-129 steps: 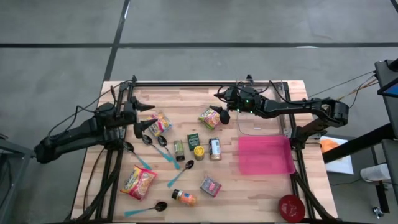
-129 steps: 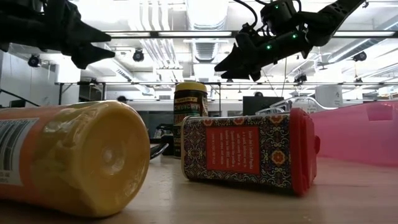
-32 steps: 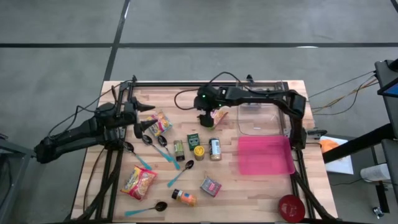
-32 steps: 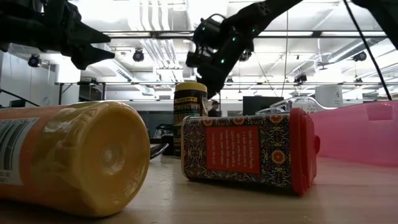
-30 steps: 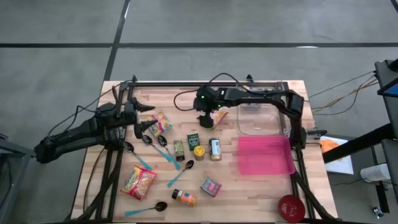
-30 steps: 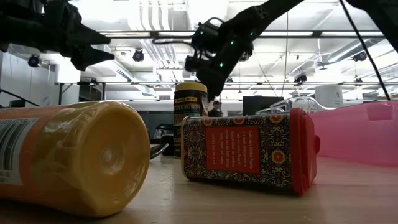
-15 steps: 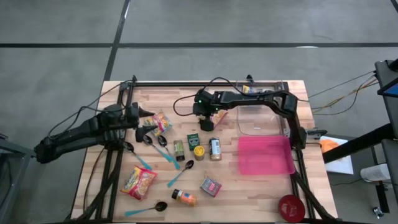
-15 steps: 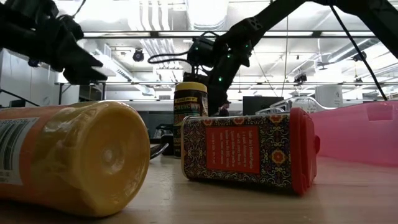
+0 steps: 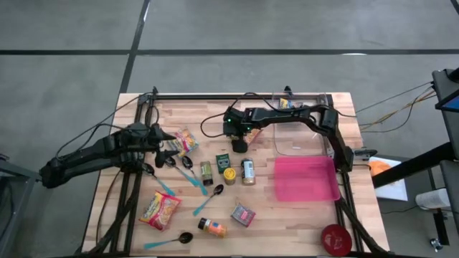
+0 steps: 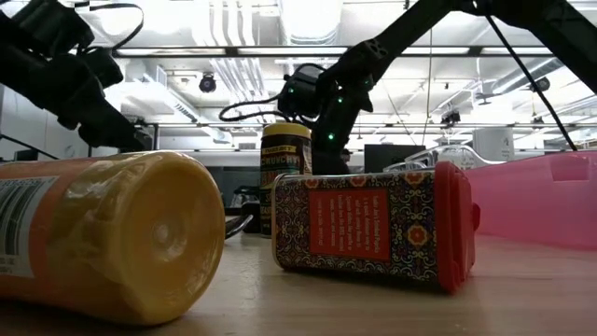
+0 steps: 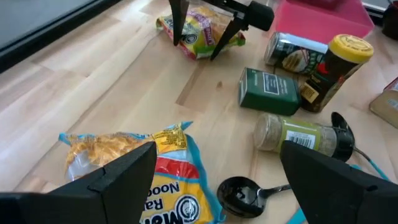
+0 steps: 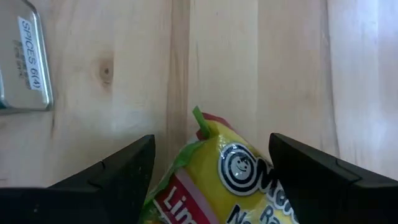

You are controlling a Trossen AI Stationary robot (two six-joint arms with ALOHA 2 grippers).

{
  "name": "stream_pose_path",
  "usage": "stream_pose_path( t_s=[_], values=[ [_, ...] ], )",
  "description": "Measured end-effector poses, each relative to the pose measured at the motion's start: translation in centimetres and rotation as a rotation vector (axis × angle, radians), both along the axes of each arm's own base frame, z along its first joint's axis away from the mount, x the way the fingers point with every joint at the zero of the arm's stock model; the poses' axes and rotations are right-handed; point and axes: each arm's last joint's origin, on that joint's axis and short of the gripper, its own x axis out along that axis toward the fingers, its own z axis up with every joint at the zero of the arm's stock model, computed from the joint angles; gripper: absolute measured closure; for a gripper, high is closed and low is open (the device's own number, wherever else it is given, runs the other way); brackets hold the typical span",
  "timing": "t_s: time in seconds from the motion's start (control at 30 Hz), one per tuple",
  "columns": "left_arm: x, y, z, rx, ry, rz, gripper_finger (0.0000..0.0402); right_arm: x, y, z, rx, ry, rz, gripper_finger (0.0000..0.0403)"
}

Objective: Pick & Place Food Item
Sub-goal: Put the green noodle pack into the top transparent bin

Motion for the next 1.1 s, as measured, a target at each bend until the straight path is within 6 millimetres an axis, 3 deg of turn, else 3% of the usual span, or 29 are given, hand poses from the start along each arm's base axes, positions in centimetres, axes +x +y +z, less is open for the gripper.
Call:
stream_pose_path(
  t_s=[0.53,1.1],
  values=[
    [0.1,0.0,-2.9,-0.053,0.054,0.018,0.0055,-0.4,0.1,-0.3,-0.01,0.054,-0.014,0.0101],
    [0.1,0.1,-3.0,-0.049,0.054,0.015,0.0055,-0.4,-0.2,-0.3,-0.071,0.067,-0.072,0.0315]
  ],
)
